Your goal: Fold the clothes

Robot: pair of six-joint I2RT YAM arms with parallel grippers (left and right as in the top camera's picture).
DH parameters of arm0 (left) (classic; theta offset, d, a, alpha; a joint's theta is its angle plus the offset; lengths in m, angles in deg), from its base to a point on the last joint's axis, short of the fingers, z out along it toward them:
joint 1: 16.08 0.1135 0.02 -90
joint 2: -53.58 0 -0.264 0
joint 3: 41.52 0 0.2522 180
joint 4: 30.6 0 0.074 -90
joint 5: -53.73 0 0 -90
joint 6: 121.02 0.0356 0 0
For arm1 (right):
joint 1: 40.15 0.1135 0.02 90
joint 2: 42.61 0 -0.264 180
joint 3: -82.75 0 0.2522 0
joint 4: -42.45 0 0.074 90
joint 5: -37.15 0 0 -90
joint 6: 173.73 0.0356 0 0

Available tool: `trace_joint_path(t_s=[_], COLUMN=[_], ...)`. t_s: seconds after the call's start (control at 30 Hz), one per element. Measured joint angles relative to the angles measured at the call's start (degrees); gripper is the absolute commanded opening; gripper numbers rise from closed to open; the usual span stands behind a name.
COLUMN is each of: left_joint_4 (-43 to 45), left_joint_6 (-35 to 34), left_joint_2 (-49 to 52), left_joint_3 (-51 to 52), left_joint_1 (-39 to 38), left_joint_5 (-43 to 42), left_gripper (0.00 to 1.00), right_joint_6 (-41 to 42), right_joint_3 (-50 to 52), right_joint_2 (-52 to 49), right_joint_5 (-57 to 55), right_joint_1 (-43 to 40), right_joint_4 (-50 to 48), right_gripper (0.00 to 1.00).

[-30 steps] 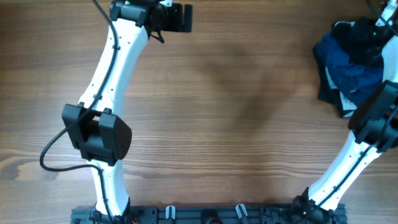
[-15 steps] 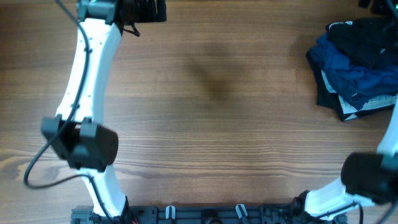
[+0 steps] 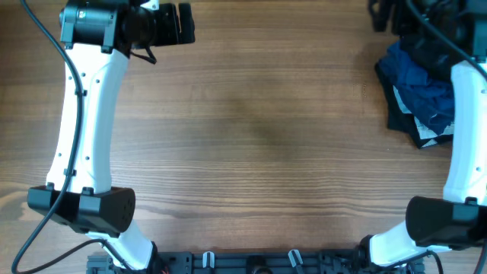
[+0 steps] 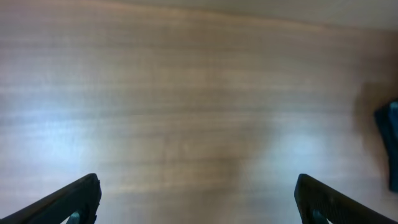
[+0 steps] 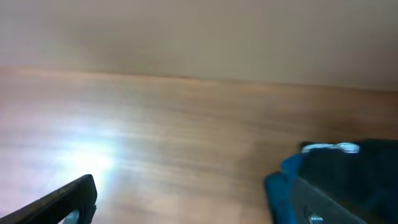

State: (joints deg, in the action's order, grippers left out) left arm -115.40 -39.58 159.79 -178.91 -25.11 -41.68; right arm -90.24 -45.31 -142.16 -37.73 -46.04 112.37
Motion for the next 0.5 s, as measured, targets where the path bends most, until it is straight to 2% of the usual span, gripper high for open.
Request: trace_joint_path(t_s=[0.5], left_joint_4=[-0.2], left_joint_6=[-0.6], left_joint_2=[0.0], left_joint_3=[0.0], left_joint_1=[0.0], left_joint_5=[-0.5], left_gripper=[1.0], right_joint_6=[0.0], right_joint_3=[0.1], right_joint_2=[0.0], right_joint_5=[0.5], right_joint_1=[1.6], right_joint_4=[3.4], right_gripper=[1.0])
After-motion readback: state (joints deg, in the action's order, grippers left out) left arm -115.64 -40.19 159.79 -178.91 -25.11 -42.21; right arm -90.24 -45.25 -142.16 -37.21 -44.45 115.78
